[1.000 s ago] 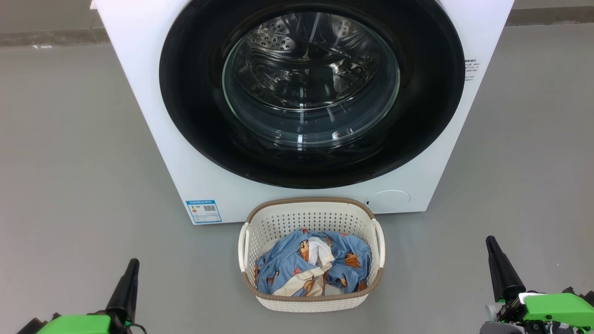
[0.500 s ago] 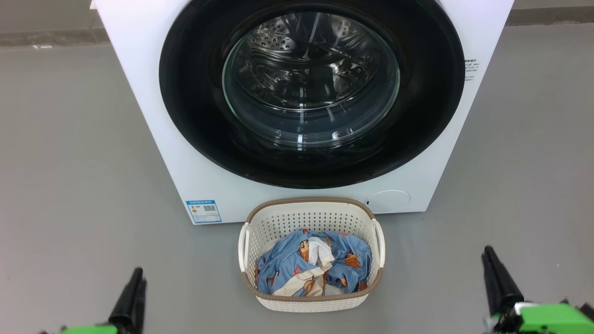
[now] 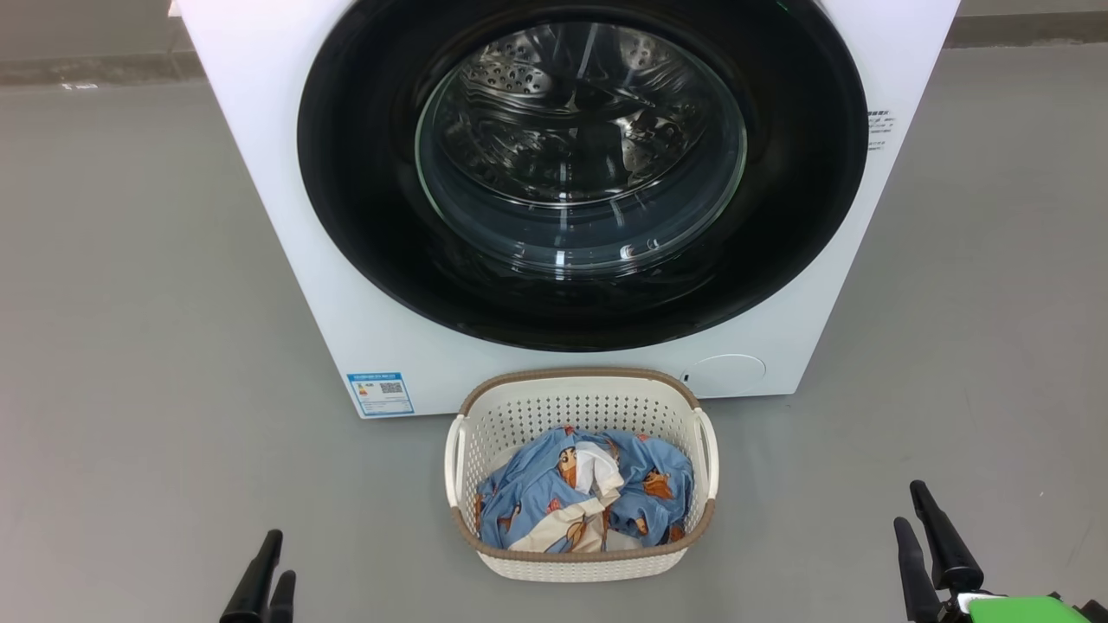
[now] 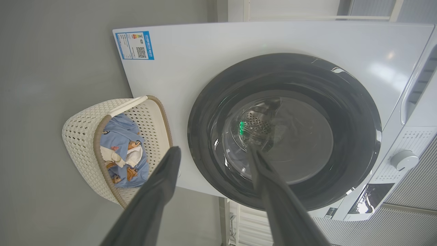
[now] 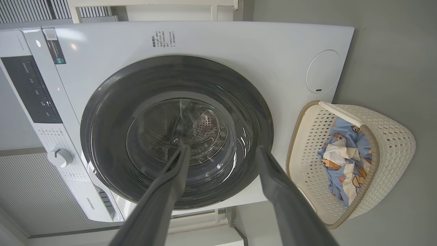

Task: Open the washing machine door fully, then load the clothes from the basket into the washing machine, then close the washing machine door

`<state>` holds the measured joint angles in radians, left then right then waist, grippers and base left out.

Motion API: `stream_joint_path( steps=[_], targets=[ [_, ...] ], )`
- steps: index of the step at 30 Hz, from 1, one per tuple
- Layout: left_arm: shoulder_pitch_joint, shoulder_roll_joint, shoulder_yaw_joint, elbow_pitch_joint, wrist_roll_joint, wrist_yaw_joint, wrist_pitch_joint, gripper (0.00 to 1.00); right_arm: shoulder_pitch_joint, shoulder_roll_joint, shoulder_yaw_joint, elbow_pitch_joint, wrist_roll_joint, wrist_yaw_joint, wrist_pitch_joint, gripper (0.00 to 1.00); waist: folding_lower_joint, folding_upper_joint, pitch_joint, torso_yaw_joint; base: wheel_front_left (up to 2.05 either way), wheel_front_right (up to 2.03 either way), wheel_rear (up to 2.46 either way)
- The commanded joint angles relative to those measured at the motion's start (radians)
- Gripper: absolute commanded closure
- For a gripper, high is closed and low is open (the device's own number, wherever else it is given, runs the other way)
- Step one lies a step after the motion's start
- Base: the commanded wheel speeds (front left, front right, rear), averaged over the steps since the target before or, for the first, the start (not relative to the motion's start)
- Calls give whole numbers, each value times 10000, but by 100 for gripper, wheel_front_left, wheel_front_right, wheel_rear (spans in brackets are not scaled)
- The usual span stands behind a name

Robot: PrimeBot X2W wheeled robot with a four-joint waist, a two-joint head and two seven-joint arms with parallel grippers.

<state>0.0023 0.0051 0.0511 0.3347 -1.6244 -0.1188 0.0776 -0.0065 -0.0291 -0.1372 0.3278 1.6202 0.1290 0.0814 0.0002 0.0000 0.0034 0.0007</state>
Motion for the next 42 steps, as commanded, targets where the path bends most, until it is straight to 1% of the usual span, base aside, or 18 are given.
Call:
stream_joint_path(
  steps=[1,9,15,23,24,26,27,36,42],
  targets=[
    [-252,137,16,-325,128,-40,-95,0,-150,-96,16,-351,-143,2,-91,0,-1,0,4,5,0,0,0],
    [-283,159,-45,-437,402,-46,-330,0,-109,-339,236,-605,-578,3,-384,0,-2,0,11,26,0,0,0],
    [-328,176,-21,-549,927,-50,-507,0,-146,-449,238,-864,-1261,4,-564,0,-2,0,25,36,0,0,0],
    [-374,199,129,-669,2208,-55,-743,0,-166,-630,378,-1283,-2301,5,-799,0,-2,0,26,60,0,0,0],
    [-374,199,129,-669,2208,-55,-743,0,-166,-630,378,-1283,-2301,5,-799,0,-2,0,26,60,0,0,0],
    [-388,207,177,-733,2682,-58,-831,0,-168,-710,451,-1423,-2754,5,-887,0,-2,0,29,71,0,0,0],
    [-388,207,177,-733,2682,-58,-831,0,-168,-710,451,-1423,-2754,5,-887,0,-2,0,29,71,0,0,0],
    [-426,232,149,-979,4006,37,-1097,0,-192,-965,708,-1650,-4368,7,-1150,0,-2,0,52,112,0,0,0],
    [-432,249,53,-1145,5094,116,-1274,0,-206,-1117,898,-1714,-5466,7,-1326,0,-2,0,88,125,0,0,0]
  ],
)
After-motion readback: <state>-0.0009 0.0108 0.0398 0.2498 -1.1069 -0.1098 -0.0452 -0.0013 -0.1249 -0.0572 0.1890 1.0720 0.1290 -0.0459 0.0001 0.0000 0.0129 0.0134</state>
